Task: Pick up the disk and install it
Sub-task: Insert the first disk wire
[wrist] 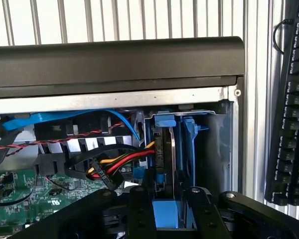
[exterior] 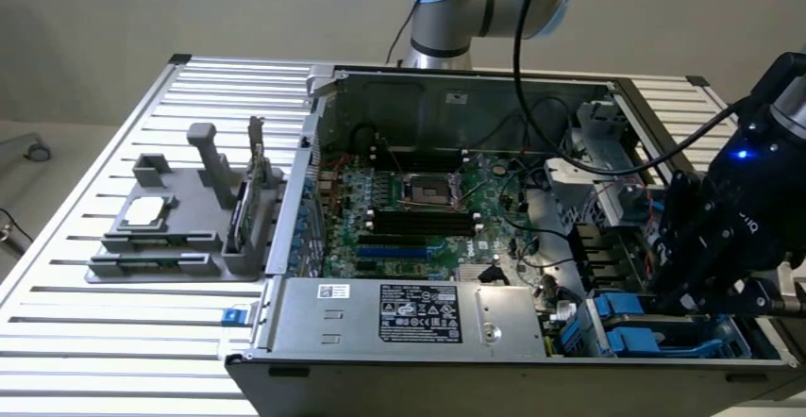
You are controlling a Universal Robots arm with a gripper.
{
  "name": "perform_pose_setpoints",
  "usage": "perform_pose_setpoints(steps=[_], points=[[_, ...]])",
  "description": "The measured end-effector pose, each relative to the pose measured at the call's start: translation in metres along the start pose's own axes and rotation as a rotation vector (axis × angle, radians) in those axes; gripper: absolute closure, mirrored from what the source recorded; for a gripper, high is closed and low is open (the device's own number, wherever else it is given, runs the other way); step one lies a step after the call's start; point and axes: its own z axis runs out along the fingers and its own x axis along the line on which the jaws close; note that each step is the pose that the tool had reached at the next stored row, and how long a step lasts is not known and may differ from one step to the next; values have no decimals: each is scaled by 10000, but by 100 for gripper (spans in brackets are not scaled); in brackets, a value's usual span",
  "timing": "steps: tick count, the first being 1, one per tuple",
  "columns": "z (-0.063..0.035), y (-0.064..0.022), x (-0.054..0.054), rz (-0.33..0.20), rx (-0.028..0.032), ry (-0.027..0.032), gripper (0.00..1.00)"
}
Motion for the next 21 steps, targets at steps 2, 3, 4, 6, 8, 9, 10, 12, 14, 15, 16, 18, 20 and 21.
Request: perform_pose_setpoints(steps=[2, 3, 4, 6, 8, 9, 10, 12, 14, 15, 16, 18, 20, 21], points=[[-18, 0, -7, 0, 47, -2, 69], [-28, 0, -10, -1, 69, -2, 69], [-39, -1, -12, 0, 86, -5, 69], [-56, -1, -18, -1, 110, -5, 69], [-75, -2, -26, -1, 122, -9, 69], [-85, -5, -34, -2, 125, -7, 69], [-94, -10, -43, -2, 126, -4, 69], [-114, -29, -61, -2, 127, -2, 69], [-126, -65, -85, -2, 127, 9, 69], [-130, -90, -99, -2, 128, 12, 69], [-133, -119, -113, -3, 128, 15, 69], [-138, -180, -139, -4, 128, 18, 69], [-143, -235, -160, -3, 128, 22, 69], [-146, -259, -170, -3, 129, 25, 71]])
